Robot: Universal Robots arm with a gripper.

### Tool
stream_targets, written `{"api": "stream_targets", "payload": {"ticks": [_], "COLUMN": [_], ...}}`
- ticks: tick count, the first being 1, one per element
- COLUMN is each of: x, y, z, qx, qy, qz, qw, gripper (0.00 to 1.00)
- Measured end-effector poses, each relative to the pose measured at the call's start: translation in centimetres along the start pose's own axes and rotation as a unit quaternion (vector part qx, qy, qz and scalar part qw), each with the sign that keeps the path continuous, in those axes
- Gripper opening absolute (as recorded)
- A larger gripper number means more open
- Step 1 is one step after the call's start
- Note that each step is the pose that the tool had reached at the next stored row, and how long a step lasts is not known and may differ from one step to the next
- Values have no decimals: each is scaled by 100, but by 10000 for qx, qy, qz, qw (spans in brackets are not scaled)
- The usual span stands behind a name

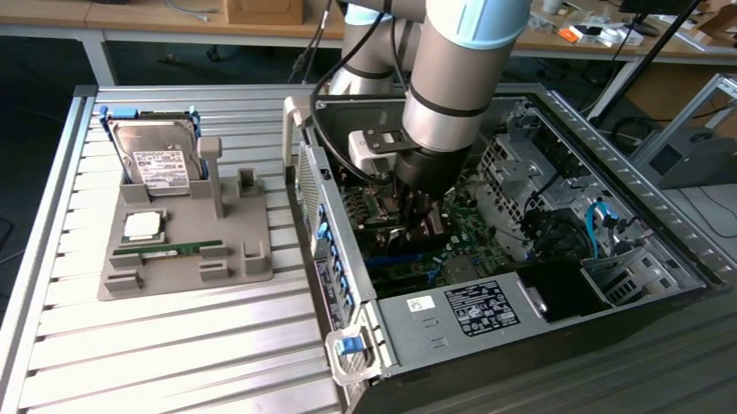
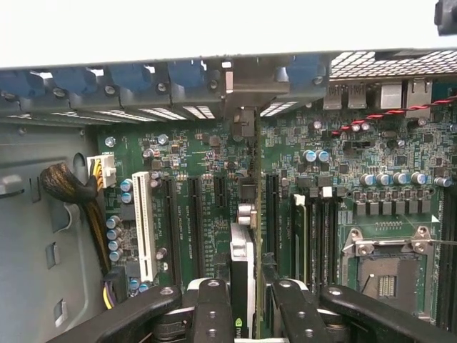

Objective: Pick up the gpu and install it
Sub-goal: 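Insert the gpu into the slot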

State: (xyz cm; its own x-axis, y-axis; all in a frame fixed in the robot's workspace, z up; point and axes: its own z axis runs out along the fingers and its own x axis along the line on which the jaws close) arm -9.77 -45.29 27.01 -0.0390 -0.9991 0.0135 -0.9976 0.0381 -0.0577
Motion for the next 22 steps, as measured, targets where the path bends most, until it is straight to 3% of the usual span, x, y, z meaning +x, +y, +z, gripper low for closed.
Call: {"api": "stream_targets", "payload": {"ticks": [11, 22], "x": [-1, 0], "y": [4, 6], "z": [73, 97], "qx": [0, 0], "qy": [19, 20], "qz": [-1, -1], "qw": [10000, 10000], "gripper": [27, 27]}}
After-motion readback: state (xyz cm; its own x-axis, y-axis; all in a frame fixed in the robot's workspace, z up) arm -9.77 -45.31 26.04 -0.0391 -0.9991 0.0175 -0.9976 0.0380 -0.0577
